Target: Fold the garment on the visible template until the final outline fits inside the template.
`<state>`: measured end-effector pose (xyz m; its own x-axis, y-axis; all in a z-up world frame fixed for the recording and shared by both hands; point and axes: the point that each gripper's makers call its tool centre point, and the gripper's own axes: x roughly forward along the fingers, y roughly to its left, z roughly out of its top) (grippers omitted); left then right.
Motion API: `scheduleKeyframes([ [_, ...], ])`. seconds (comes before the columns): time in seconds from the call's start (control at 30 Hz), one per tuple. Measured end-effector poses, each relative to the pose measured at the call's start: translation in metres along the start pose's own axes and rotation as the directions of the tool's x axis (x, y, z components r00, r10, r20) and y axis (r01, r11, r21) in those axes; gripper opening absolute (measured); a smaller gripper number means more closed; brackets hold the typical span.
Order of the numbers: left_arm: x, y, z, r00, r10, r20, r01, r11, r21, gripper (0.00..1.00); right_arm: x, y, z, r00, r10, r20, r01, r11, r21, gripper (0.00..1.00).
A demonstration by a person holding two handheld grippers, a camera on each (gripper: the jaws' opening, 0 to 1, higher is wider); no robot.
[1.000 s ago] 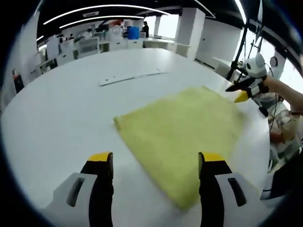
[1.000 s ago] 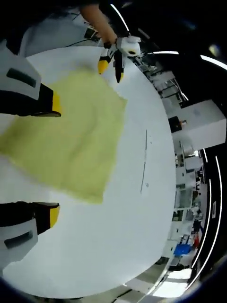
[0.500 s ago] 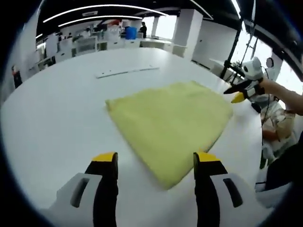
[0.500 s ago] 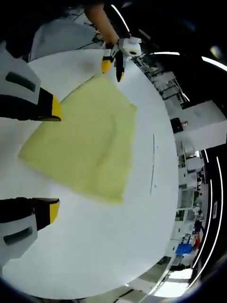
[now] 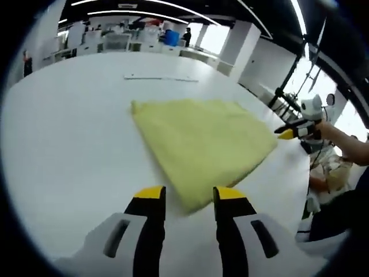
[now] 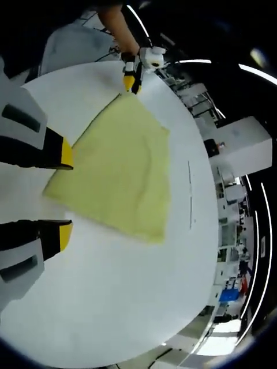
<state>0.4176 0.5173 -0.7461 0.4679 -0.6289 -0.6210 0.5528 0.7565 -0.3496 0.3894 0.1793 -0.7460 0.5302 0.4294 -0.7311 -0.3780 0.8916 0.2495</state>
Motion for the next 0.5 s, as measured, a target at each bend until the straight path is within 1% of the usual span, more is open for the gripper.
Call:
scheduleKeyframes([
  [0.03,0.0,-0.001,-0.001,1.0,-0.003,0.0,0.003,1.0,-0.004,0.25,0.0,0.0,-0.001,1.0,-0.002,-0.001,0.002,1.0,0.01,0.25],
  [0.1,0.001,0.001,-0.004,1.0,0.009,-0.003,-0.009,1.0,-0.008,0.24,-0.001,0.0,-0.004,1.0,-0.009,-0.005,0.009,1.0,0.003,0.23],
  [0.17,0.001,0.001,-0.007,1.0,0.007,-0.011,-0.007,1.0,-0.021,0.22,0.002,0.002,-0.009,1.0,0.002,-0.013,-0.002,1.0,0.018,0.22],
  [0.23,0.001,-0.002,-0.009,1.0,-0.008,-0.012,0.007,0.999,-0.044,0.19,0.003,0.002,-0.01,1.0,0.004,-0.01,-0.004,1.0,0.029,0.21],
  [0.3,0.001,-0.001,-0.01,1.0,0.0,-0.015,-0.001,0.999,-0.046,0.14,0.005,0.001,-0.012,1.0,0.008,-0.004,-0.008,0.999,0.051,0.19],
  [0.37,0.002,-0.001,-0.012,1.0,0.002,-0.021,-0.003,0.999,-0.045,0.1,0.006,0.001,-0.013,1.0,0.012,0.009,-0.012,0.998,0.068,0.13],
  [0.43,0.002,-0.001,-0.014,1.0,0.002,-0.026,-0.003,0.999,-0.049,0.09,0.006,0.004,-0.014,0.999,0.032,0.02,-0.034,0.994,0.101,0.09],
  [0.5,0.002,-0.001,-0.015,1.0,0.0,-0.028,-0.002,0.999,-0.051,0.05,0.006,0.005,-0.014,0.999,0.044,0.028,-0.047,0.991,0.123,0.06],
])
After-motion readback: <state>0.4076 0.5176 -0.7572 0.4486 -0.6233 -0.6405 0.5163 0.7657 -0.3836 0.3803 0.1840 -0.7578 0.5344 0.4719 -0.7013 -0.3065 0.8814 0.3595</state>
